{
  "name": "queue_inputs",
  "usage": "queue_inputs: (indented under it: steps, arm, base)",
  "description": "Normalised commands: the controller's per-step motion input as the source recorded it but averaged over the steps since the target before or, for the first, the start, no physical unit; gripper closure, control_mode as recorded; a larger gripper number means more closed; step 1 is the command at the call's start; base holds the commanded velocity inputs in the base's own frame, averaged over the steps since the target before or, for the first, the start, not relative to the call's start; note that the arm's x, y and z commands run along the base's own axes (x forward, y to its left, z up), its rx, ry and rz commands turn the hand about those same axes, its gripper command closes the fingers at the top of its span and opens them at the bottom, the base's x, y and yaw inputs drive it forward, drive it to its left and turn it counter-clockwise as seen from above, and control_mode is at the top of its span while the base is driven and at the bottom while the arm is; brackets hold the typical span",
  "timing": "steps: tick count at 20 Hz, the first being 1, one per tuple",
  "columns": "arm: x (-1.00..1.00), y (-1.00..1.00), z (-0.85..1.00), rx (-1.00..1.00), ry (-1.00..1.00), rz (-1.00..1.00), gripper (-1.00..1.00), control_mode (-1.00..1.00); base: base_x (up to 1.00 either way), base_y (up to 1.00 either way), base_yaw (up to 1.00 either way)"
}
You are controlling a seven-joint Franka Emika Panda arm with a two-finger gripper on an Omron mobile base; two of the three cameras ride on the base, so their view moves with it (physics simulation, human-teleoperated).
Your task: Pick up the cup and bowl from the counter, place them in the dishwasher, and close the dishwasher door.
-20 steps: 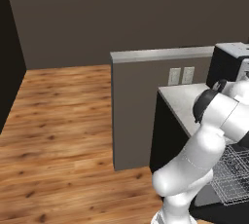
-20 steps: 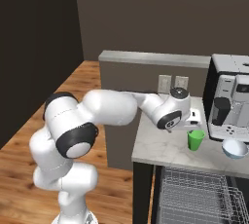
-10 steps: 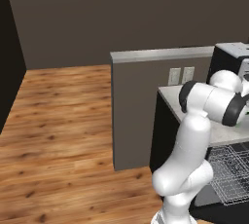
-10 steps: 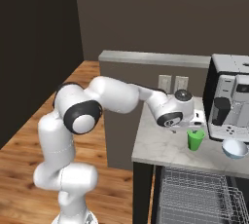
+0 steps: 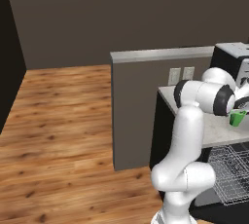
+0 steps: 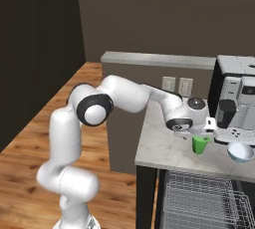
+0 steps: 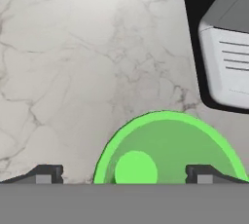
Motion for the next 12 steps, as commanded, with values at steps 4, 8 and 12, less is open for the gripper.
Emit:
queue_inputs:
  steps: [4, 8, 12]
  arm:
    - [0.15, -0.17, -0.25, 0.00, 0.00, 0.00, -1.00, -1.00]
    - [0.15, -0.07, -0.22, 0.00, 0.00, 0.00, 1.00, -1.00]
    - [0.00, -0.05, -0.08, 0.03, 0.00, 0.00, 1.00, -1.00]
  base:
    - [0.00, 0.00, 0.00]
    - [0.00, 0.00, 0.00]
    - [0.00, 0.00, 0.00]
